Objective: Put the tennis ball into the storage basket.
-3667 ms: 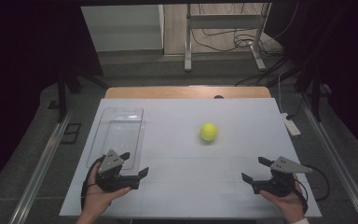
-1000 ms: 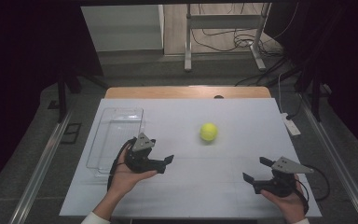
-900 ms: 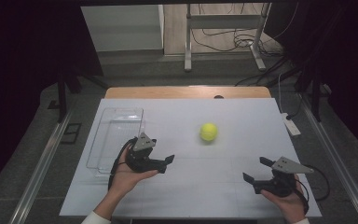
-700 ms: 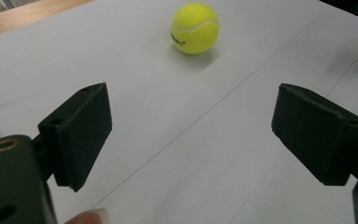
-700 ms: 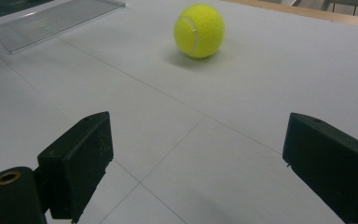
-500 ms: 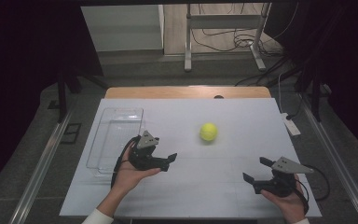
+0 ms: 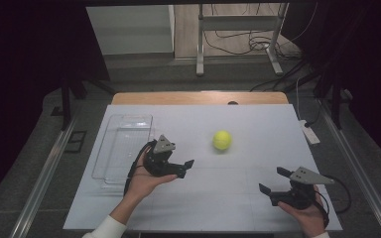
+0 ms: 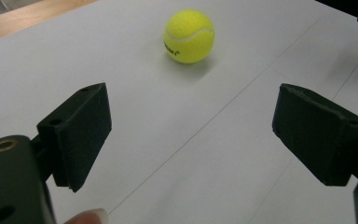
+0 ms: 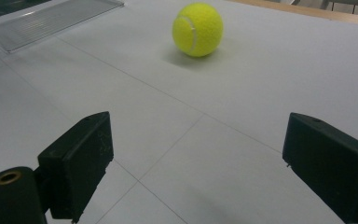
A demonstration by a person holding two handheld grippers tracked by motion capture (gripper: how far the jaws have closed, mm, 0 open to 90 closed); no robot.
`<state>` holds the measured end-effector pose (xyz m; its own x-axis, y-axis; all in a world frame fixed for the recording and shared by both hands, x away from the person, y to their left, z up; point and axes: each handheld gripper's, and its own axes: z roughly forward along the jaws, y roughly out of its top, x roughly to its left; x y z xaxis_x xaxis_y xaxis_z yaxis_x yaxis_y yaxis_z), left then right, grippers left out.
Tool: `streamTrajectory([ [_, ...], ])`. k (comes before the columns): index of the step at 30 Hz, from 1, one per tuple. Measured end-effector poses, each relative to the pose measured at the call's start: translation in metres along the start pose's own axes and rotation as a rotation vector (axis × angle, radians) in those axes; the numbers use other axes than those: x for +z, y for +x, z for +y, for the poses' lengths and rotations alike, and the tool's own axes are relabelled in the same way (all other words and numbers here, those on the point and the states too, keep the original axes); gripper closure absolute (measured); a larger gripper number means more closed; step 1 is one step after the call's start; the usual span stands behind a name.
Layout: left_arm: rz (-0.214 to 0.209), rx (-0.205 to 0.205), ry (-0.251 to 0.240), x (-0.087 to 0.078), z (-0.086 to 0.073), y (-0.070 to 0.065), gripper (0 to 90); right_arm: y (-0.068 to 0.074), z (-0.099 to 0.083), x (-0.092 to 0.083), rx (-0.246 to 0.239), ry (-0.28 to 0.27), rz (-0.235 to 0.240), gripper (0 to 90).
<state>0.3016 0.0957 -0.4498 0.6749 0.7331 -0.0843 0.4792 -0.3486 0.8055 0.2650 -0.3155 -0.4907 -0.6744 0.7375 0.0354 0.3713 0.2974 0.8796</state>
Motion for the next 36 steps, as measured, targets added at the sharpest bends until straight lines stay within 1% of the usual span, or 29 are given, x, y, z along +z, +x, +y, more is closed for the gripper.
streamTrajectory([
  [4,-0.003,0.008,0.001,0.004,0.004,-0.001,13.0,0.0,0.0,0.0,0.0,0.002,-0.001,8.8],
  [14,-0.013,0.013,0.007,0.013,0.012,-0.003,12.7,0.0,-0.001,0.001,0.002,0.005,-0.002,8.8],
  [23,-0.013,0.026,0.01,0.021,0.024,-0.005,12.5,-0.001,-0.001,0.001,0.0,0.006,-0.001,8.8],
  [32,-0.012,0.028,0.015,0.027,0.03,-0.004,12.4,-0.001,-0.001,0.001,0.003,0.008,-0.001,8.8],
  [36,-0.008,0.021,0.024,0.031,0.033,-0.002,12.3,-0.002,-0.002,0.001,0.003,0.01,-0.002,8.8],
])
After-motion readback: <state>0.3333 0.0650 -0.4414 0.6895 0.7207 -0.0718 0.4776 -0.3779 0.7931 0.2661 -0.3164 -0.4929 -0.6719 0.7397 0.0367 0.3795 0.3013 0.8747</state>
